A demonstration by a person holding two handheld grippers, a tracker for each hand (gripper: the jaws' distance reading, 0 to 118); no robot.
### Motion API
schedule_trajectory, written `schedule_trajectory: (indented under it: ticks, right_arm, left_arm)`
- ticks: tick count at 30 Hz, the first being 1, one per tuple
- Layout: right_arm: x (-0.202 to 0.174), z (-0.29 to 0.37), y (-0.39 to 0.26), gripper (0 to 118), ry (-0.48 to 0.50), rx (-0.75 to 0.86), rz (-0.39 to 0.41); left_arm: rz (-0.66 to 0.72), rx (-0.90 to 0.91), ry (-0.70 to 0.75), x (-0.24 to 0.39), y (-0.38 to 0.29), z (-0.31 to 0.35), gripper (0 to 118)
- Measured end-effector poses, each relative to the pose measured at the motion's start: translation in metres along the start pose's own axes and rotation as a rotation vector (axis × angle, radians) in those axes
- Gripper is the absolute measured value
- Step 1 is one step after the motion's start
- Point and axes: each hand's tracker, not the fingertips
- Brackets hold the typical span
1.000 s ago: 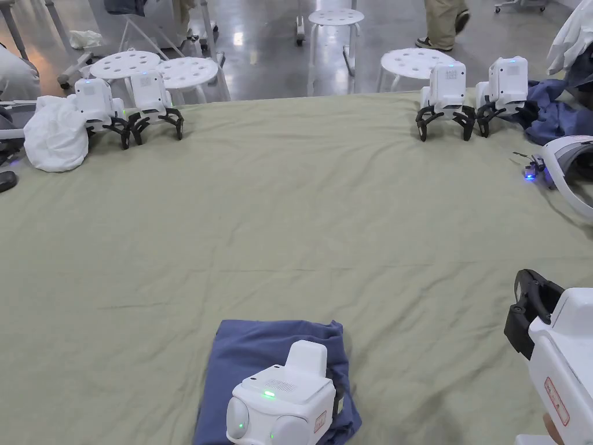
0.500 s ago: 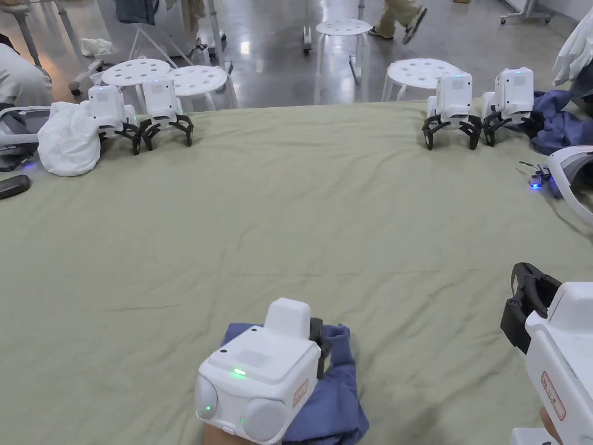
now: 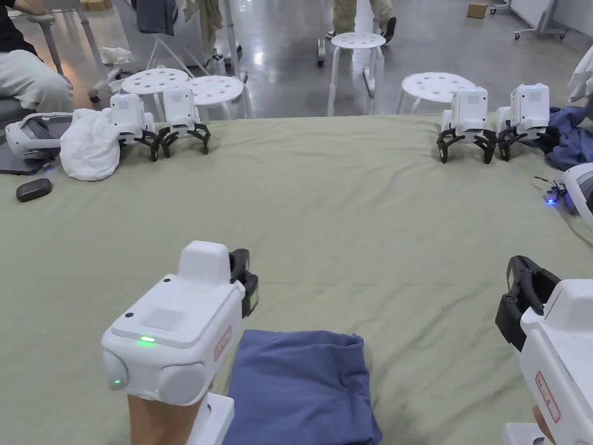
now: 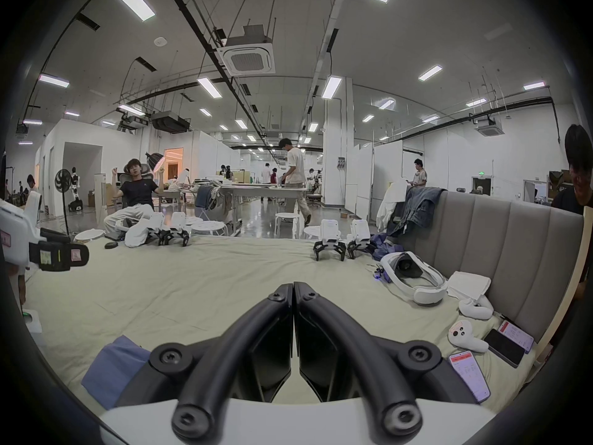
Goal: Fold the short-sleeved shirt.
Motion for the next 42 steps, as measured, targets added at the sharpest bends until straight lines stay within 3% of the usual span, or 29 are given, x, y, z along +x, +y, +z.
schedule_trajectory:
  ticks: [13,26,34,42]
  right_arm:
    - [-0.021,-0.004,0.004,4,0.032,0.018,0.001]
    - [-0.063,-0.016,0.005,4,0.101,-0.007,-0.017]
    - [-0.119,-0.043,-0.026,4,0.192,-0.194,0.007]
    - [-0.151,-0.058,-0.073,4,0.229,-0.394,0.051]
  left_arm:
    - [0.099,0.014,0.138,-0.066,-0.012,0.017,0]
    - [0.118,0.001,0.171,-0.081,-0.022,0.026,0]
    - [0.128,-0.005,0.168,-0.087,-0.027,0.029,0]
    - [0.125,-0.028,0.155,-0.087,-0.035,0.031,0]
